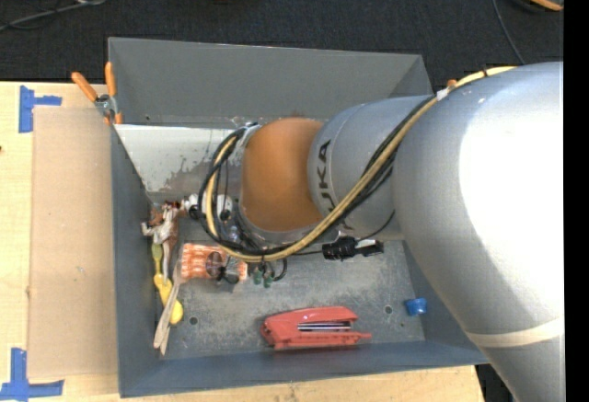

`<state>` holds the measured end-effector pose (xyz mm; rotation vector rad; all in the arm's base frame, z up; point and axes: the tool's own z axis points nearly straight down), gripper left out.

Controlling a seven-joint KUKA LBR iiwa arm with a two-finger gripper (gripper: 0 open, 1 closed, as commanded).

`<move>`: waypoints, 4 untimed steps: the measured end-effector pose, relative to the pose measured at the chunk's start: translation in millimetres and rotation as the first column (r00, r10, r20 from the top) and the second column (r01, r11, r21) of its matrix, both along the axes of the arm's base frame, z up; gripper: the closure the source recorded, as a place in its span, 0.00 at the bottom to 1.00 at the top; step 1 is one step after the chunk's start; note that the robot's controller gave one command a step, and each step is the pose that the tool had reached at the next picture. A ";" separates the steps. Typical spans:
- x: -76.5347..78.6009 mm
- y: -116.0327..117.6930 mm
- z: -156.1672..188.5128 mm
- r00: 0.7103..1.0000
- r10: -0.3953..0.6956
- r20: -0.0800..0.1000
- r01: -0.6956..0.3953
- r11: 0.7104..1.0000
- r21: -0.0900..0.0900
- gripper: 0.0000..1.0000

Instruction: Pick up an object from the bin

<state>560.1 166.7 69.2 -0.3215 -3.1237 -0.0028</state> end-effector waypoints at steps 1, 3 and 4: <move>0.0 0.0 0.0 1.000 0.000 0.000 0.000 1.000 0.000 1.00; -0.6 -0.6 20.7 1.000 -0.003 -0.001 0.003 1.000 0.001 1.00; -2.9 -1.4 40.8 1.000 -0.004 -0.010 0.004 1.000 -0.001 1.00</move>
Offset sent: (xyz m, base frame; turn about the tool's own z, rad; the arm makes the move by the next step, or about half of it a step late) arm -0.0002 0.0000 0.0243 0.0004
